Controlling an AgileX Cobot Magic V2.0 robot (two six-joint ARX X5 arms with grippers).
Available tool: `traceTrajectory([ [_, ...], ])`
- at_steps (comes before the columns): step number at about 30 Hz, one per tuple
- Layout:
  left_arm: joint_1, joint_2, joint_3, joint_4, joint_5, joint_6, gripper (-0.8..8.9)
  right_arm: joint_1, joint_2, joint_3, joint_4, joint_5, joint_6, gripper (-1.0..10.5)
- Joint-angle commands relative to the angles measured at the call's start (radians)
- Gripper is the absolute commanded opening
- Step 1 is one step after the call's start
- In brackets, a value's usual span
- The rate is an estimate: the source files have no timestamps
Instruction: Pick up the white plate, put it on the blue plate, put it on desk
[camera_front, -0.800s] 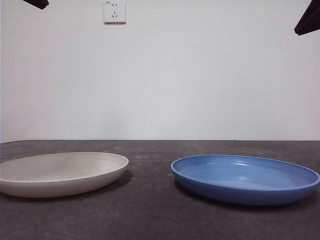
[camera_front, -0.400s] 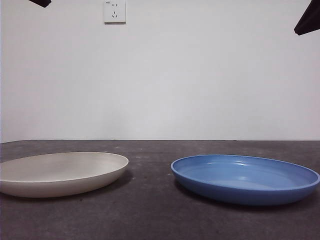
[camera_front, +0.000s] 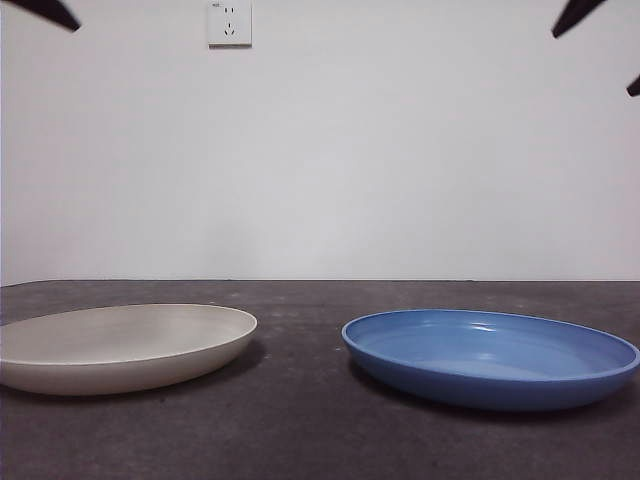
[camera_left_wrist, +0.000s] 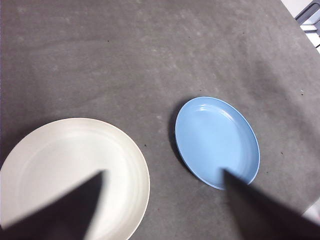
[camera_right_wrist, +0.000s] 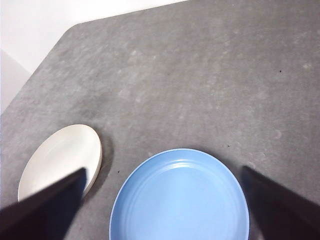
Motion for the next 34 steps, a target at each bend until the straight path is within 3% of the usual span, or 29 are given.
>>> traceTrajectory([
  [1,-0.003,0.009,0.024,0.015,0.002,0.02,5.88,0.003,0.009,0.018,0.007,-0.003,-0.012,5.6],
  [7,0.001,0.009,0.024,-0.026,-0.005,0.021,5.92,0.003,0.006,0.019,-0.056,-0.014,-0.016,5.6],
  [13,0.086,0.055,0.024,-0.143,-0.03,0.023,5.91,0.005,0.007,0.066,-0.233,-0.029,-0.089,5.6],
  [23,0.242,0.313,0.024,-0.159,-0.028,0.044,5.9,0.066,0.006,0.196,-0.425,-0.028,-0.138,5.8],
  [34,0.285,0.612,0.024,-0.115,-0.022,0.085,5.85,0.13,0.0,0.23,-0.475,-0.037,-0.139,5.8],
])
